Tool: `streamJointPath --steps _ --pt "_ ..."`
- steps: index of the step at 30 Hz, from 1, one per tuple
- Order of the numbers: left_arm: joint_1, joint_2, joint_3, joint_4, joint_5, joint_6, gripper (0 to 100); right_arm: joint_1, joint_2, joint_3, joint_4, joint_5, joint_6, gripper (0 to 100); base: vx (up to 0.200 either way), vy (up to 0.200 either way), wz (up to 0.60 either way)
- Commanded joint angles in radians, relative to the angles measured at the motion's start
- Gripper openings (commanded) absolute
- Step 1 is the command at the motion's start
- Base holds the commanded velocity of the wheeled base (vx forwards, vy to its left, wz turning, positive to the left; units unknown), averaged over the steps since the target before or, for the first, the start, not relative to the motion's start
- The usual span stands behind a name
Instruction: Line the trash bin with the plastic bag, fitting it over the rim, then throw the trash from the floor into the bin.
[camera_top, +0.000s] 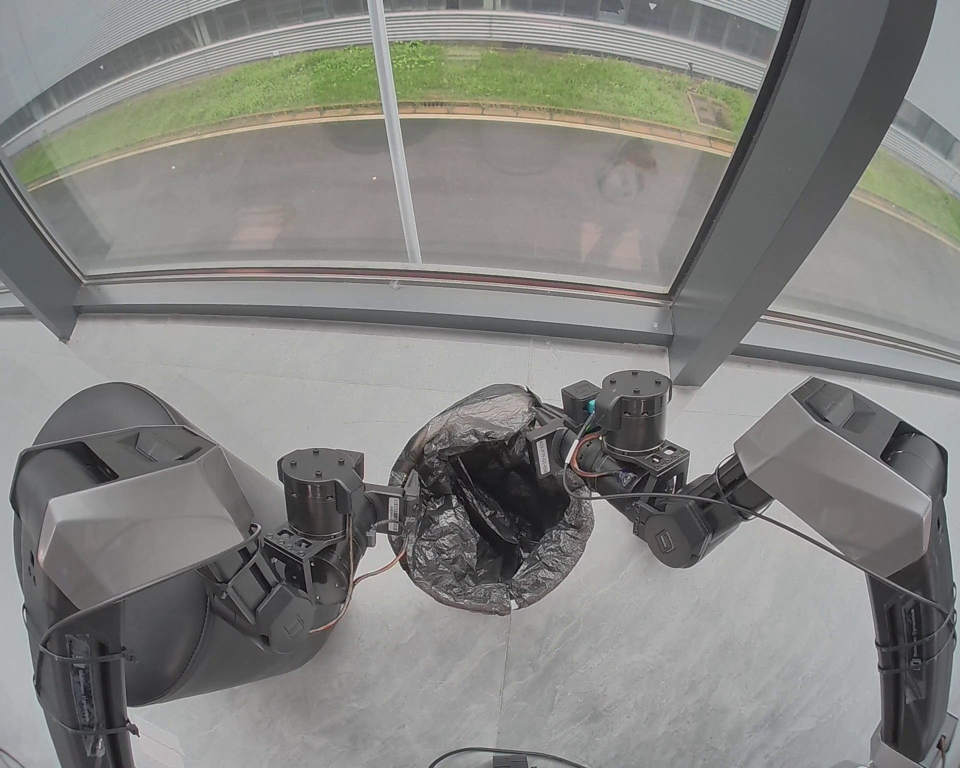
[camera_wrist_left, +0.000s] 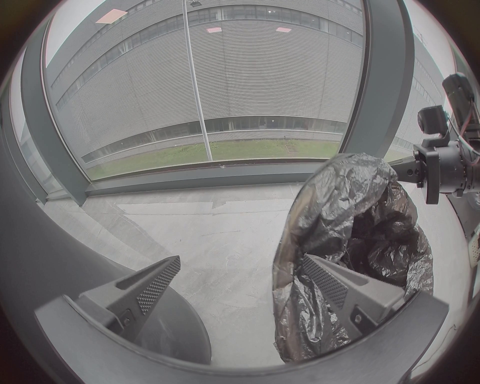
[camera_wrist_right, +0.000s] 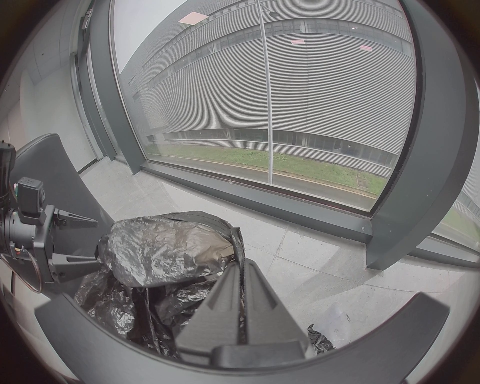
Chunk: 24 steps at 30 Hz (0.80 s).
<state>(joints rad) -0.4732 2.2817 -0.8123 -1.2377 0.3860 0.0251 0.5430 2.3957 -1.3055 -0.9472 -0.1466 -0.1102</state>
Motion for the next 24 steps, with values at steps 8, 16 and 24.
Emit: streamJointPath --steps 8,16,24 --pt "0.013 -0.076 0.005 0.006 0.001 0.003 100 0.006 -0.03 0.0 0.015 -0.027 -0.008 0 0.0 0.0 0.0" --pt "0.027 -0.073 -0.005 0.006 0.001 0.012 100 0.005 -0.032 0.0 0.012 -0.027 -0.013 0 0.0 0.0 0.0" --pt "0.022 -0.09 0.001 0.006 -0.001 0.01 100 0.009 -0.049 0.031 0.015 -0.03 -0.011 0 0.0 0.0 0.0"
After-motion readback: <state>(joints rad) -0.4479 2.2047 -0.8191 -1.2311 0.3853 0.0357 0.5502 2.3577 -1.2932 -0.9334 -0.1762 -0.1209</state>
